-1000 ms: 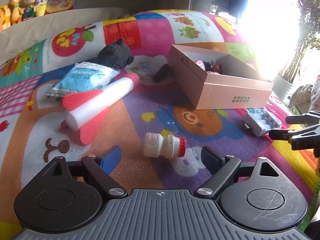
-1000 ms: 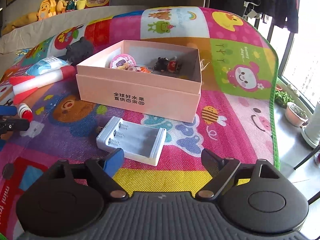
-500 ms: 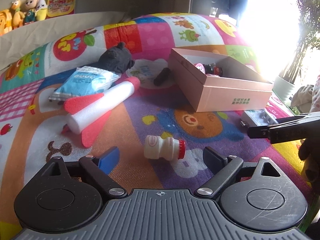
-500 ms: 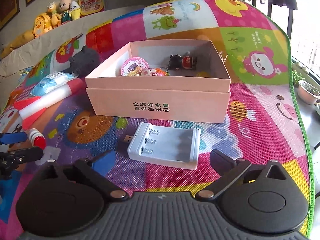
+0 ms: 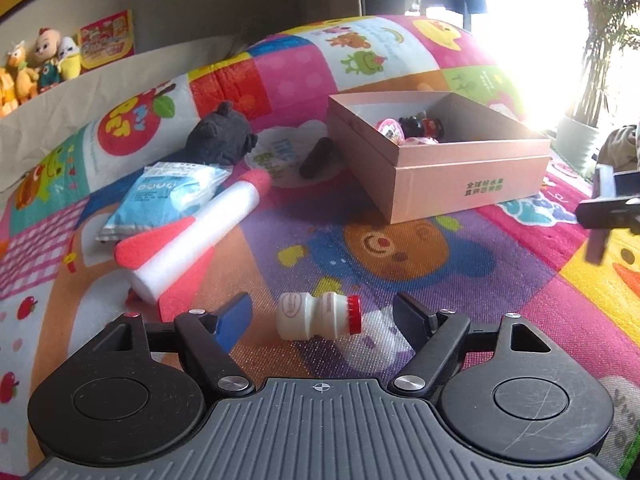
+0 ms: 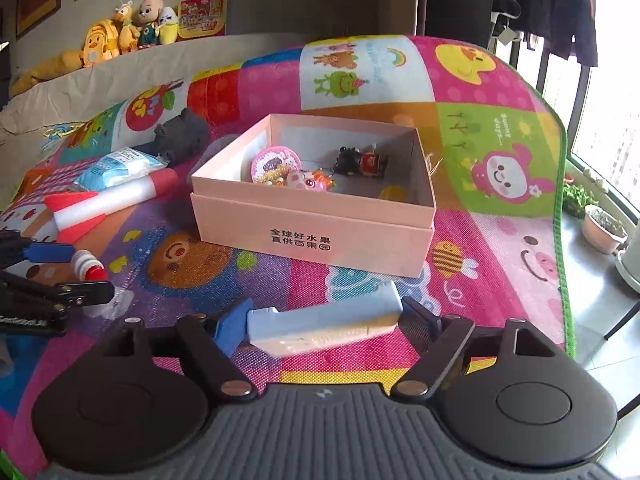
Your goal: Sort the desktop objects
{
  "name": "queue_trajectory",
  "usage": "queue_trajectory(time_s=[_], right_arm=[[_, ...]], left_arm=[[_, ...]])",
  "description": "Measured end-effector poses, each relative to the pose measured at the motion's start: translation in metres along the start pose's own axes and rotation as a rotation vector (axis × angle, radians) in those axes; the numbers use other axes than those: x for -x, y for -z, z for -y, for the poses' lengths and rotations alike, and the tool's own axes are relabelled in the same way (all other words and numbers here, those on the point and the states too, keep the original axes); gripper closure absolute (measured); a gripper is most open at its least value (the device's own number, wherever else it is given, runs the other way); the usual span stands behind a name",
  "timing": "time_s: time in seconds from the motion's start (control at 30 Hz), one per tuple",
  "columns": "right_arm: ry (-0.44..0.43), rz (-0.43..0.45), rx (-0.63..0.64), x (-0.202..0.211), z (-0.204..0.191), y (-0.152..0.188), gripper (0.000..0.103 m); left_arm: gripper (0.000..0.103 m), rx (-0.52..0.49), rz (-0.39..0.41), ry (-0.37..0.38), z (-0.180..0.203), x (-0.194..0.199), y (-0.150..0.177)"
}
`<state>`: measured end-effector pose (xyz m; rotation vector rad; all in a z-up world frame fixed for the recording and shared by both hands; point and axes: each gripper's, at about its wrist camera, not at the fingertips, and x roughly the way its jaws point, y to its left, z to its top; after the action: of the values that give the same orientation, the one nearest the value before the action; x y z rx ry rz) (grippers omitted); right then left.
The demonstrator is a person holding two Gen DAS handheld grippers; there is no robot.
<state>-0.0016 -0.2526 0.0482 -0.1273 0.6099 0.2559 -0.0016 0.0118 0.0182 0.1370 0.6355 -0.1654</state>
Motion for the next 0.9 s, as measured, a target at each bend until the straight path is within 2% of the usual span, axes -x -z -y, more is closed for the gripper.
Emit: queue_trajectory(time_s=[0.17,0.27,0.3,0.37,0.43,0.53,0.67,0.8,0.9], right_arm=[[-0.007,0.100,0.021,0.045,0.004,0.003,0.023],[-0.020,0.115,0.031,0.055,0.003,0.006,0.024],[-0.026,0.114,0.035,0.057,0.002,0.007,0.024],[-0.040,0.111,0.042,0.058,0.000,0.010,0.024],[-0.056,0.109,0.046,0.059,-0.003,0.012,0.024],[-0.066,0.113,0.063,0.064,-0.005,0.013,0.024],[-0.072,0.125,0.088,0.077,-0.005,0.010,0.024],[-0.111,0.159,0.077,0.092,0.005,-0.004,0.024],[-0.126,0.194,0.057,0.096,0.017,-0.028,0.024]], left_arm=[[0.026,-0.006,-0.004,-0.005,0.003,0.003,-0.001],[0.032,-0.009,0.001,-0.009,0.003,0.001,-0.003],[0.037,-0.006,-0.001,-0.011,0.002,0.000,-0.004],[0.055,-0.004,-0.014,-0.005,0.001,-0.004,-0.004],[0.055,-0.006,-0.009,-0.002,0.001,-0.001,-0.002],[0.055,-0.036,0.026,0.043,0.008,0.019,-0.004],[0.055,-0.099,0.113,0.117,0.023,0.060,-0.014],[0.055,-0.138,0.222,0.168,0.035,0.088,-0.037],[0.055,-0.165,0.281,0.185,0.042,0.085,-0.065]])
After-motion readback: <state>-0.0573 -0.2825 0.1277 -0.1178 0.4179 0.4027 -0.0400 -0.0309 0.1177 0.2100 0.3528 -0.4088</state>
